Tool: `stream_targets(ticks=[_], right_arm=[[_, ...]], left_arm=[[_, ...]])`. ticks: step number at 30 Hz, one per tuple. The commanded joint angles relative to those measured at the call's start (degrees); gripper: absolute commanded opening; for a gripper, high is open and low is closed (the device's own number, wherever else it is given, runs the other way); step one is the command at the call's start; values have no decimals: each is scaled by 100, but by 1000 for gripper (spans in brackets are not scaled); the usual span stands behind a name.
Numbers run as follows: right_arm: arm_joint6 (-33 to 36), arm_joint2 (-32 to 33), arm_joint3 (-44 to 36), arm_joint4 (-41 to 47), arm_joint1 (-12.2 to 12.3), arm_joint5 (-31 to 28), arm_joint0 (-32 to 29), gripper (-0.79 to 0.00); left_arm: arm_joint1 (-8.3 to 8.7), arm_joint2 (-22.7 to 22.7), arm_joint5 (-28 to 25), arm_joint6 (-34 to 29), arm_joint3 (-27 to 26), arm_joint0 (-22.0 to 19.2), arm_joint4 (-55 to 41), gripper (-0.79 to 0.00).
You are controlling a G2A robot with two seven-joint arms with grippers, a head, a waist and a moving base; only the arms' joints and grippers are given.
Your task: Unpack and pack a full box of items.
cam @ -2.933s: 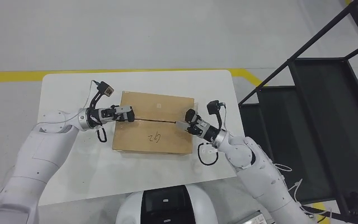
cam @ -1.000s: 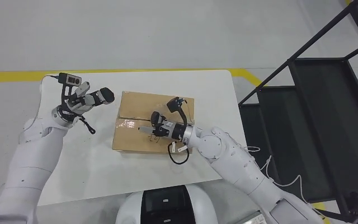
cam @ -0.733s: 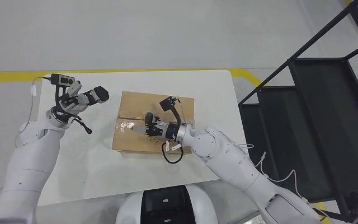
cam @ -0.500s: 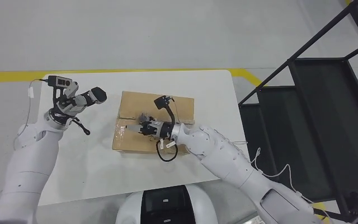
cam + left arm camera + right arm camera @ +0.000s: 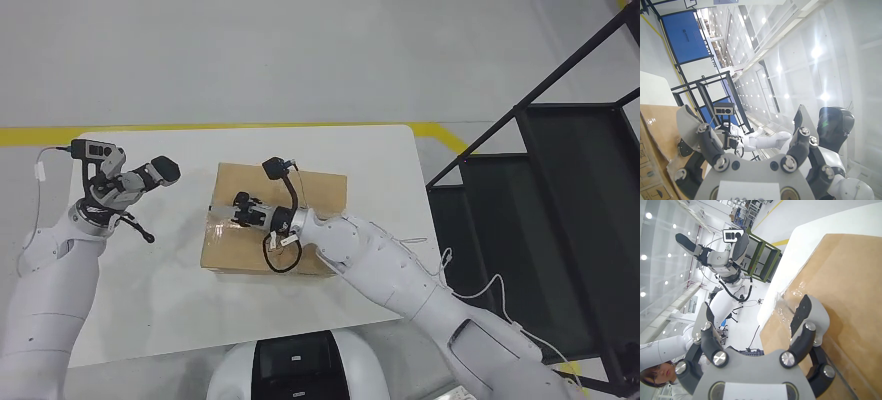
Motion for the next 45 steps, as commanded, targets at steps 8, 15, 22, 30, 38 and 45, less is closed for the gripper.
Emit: stream_targets(ticks=[8,15,22,30,38,45], right_arm=[[37,-15,116,161,-129,-249,12,0],[629,759,-956,113,196,-338,-707,0],[1406,2008,-2117,-295,645,235,-1846,0],[1896,2967,-2474,-227,896,533,-2562,0],[1979,2998,-2035,171,909,597,-2491,0],[2117,3212,-2389,704,959,325,-2703,0]], left_arm=[[-46,-172,35,-35,-24,94,-18,0],[-115,-205,188,-188,-35,71,-238,0],[-206,-146,528,-527,-10,-5,-498,0],[-291,-21,1069,-1069,-80,-31,-525,0],[-329,-84,1271,-1270,-122,1,-340,0],[-340,245,2155,-1647,-432,70,-224,0]])
